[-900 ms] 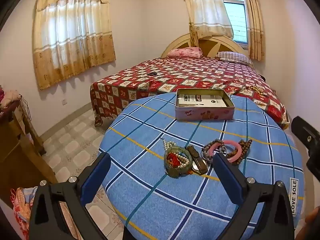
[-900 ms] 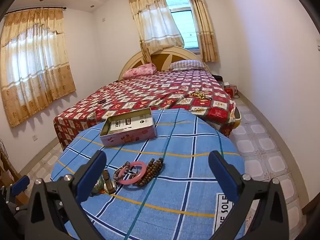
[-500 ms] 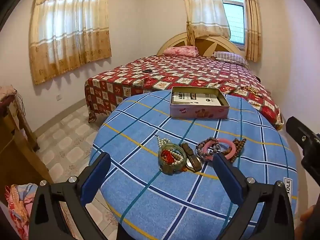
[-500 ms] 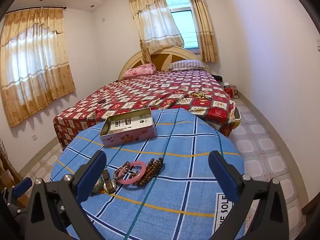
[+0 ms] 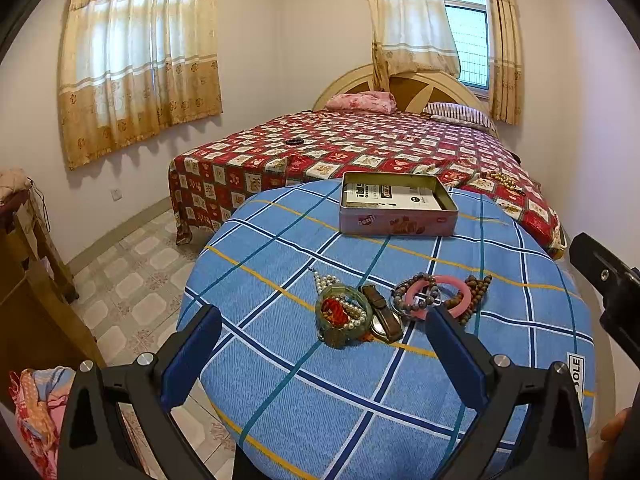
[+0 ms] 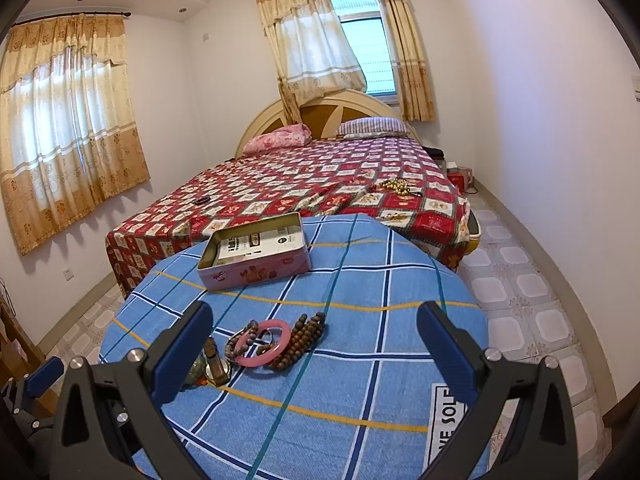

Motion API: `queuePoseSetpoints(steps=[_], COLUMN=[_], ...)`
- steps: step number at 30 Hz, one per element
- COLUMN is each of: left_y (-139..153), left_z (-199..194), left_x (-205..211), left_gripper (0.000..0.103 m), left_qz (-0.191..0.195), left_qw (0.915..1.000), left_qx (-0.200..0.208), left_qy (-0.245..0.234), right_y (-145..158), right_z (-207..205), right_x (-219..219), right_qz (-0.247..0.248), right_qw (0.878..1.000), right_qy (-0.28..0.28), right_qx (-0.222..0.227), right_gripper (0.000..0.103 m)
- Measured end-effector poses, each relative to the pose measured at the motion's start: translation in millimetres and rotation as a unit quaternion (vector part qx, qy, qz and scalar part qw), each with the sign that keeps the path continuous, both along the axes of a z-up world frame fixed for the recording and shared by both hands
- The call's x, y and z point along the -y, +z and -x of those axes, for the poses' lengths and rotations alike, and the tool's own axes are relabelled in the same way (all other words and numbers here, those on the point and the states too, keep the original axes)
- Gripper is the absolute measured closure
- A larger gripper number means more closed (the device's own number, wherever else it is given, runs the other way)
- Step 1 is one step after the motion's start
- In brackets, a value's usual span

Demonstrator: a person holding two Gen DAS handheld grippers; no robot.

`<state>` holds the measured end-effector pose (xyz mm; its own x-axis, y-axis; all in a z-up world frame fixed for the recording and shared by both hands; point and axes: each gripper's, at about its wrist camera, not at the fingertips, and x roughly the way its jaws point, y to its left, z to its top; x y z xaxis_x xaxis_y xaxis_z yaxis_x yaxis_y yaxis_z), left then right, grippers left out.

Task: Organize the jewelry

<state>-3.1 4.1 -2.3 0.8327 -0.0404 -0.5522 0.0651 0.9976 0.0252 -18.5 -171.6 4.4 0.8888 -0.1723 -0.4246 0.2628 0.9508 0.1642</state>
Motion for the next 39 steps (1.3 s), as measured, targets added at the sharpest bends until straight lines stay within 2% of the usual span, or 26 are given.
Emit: queuePoseSetpoints(steps=[39], left_y=[-1.7], left_z=[-1.0], left_x=[2.3], left_gripper=[0.001], left_qz=[-0.001], left_qw=[1.0], left_qx=[0.0], left_qy=[0.001], right_y=[0.1], right_z=[0.5], right_x=[0.0], right_qz=[-0.003], right_qw=[1.0], right_qy=[0.0], right_qx=[0.001], right_gripper=[0.0])
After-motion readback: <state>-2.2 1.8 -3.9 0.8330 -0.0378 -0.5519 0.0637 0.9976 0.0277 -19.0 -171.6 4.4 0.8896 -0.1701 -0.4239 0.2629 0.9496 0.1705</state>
